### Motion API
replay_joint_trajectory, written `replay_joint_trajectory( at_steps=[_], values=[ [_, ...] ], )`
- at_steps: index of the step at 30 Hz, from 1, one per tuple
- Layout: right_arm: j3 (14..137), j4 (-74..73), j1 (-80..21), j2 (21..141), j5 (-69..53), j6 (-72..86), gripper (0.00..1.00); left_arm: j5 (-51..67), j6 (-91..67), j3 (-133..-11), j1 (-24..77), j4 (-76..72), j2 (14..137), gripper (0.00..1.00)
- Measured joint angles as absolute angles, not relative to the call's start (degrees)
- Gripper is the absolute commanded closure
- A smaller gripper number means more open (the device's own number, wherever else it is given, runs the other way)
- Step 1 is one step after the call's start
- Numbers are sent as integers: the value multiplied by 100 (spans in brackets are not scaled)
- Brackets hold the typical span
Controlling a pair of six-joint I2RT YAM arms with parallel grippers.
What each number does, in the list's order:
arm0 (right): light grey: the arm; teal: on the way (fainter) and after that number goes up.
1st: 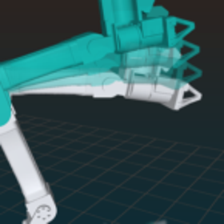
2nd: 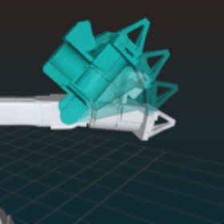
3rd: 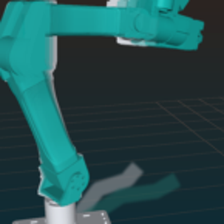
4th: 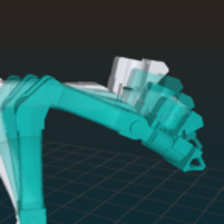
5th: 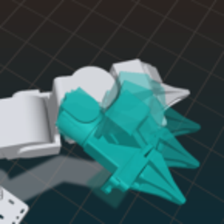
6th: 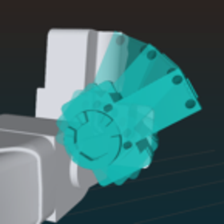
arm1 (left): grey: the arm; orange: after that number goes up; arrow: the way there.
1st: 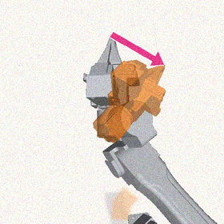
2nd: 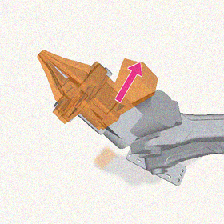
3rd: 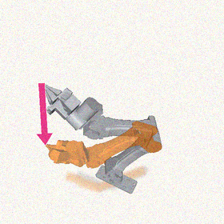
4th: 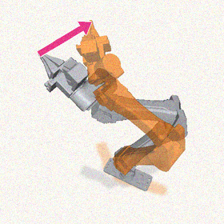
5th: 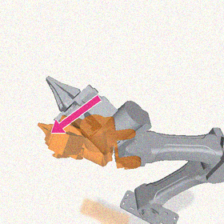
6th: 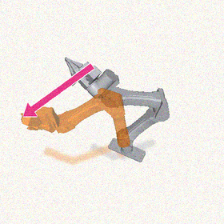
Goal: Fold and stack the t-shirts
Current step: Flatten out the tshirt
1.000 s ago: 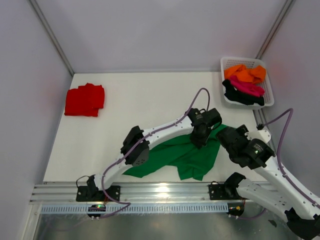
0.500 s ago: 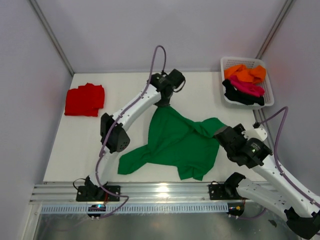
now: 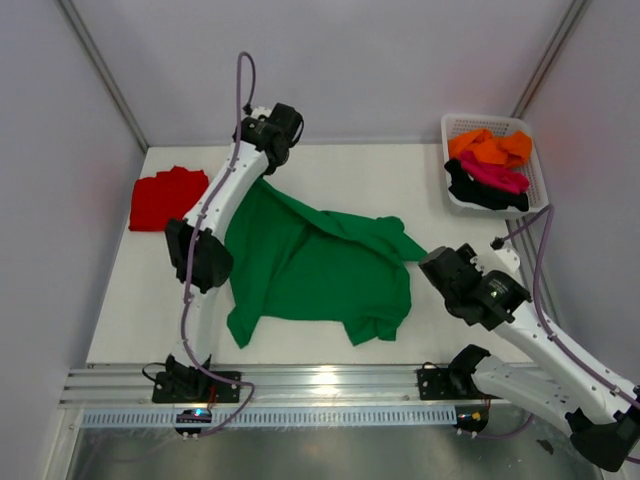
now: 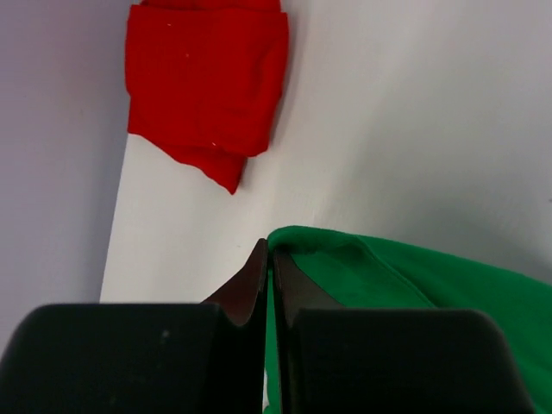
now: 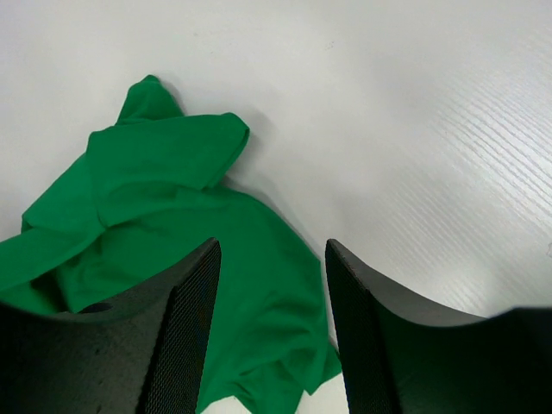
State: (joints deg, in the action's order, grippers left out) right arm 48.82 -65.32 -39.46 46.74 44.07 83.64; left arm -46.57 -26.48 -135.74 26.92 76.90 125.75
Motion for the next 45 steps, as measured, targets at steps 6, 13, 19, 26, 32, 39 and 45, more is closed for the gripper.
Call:
replay_joint_trajectory(
  at_steps=[6,13,19,26,32,39,45],
  values=[
    [4856,-6348,-3946,4755,4268,8197,44,-5256,-2665,-13762,2401,7701,12731,100],
    [4696,-6333,-3946,4609,4165,8130,44,-5948,-2867,-13778,1968,7706,13428,99],
    [4421,-6305,-3944,4370,4071,8110,44,-6379,-3157,-13998,1824,7743,13535,100],
    [4049,-5627,-3935,4681,3774,7658,44,-6386,-2877,-13555,1894,7721,12742,100],
    [3734,-3728,-3927,5124,3055,6508,44,-6383,-2821,-13319,1920,7710,12396,100],
    [4014,-1774,-3927,6353,2497,4501,44,-6270,-2943,-13054,2091,7743,12650,100],
    [4764,-1391,-3924,7677,2473,3422,44,-6235,-3004,-13043,2285,7745,12857,100]
  ],
)
